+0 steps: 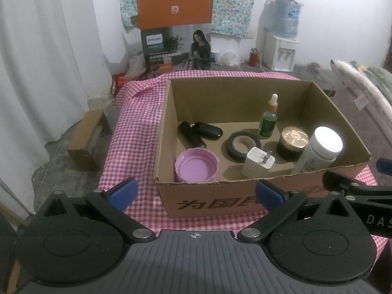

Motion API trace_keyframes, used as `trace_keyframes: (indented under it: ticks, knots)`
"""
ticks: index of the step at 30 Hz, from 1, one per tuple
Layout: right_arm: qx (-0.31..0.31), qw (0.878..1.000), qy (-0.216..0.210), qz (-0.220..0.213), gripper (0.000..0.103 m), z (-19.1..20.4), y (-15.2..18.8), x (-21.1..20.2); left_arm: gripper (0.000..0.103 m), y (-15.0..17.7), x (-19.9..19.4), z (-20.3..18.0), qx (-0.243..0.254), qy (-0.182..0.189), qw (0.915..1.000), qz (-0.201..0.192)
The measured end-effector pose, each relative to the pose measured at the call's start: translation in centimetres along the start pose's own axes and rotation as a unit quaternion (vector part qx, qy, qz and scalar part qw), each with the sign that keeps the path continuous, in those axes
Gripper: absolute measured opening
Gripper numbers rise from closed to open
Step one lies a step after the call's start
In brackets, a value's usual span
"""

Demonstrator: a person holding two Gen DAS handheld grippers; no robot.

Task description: Organize rigid objects

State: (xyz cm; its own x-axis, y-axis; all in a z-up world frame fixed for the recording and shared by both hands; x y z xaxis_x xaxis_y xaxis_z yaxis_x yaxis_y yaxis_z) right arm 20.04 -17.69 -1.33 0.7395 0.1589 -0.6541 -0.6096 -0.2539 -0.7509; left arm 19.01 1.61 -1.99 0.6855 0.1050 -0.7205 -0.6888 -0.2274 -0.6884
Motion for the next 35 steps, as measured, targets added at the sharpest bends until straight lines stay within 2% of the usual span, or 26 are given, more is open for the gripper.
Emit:
trace_keyframes:
  ticks: [35]
  knots:
    - [-0.006,1.0,-0.001,-0.005,0.103,0.15,-0.37,-0.38,0.103,-0.19,-0.6,0.35,-0.004,-0.003,1.0,-0.006]
Point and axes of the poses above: each gripper's, at about its wrist camera, not at the fingertips, and x roughly the way its jaws point, z to its left, y to its underside, the point moved 10 cm from there along x, roughly the way its jaws point, and after that the axes turned 10 degrees about -x, right-handed, at the moved point
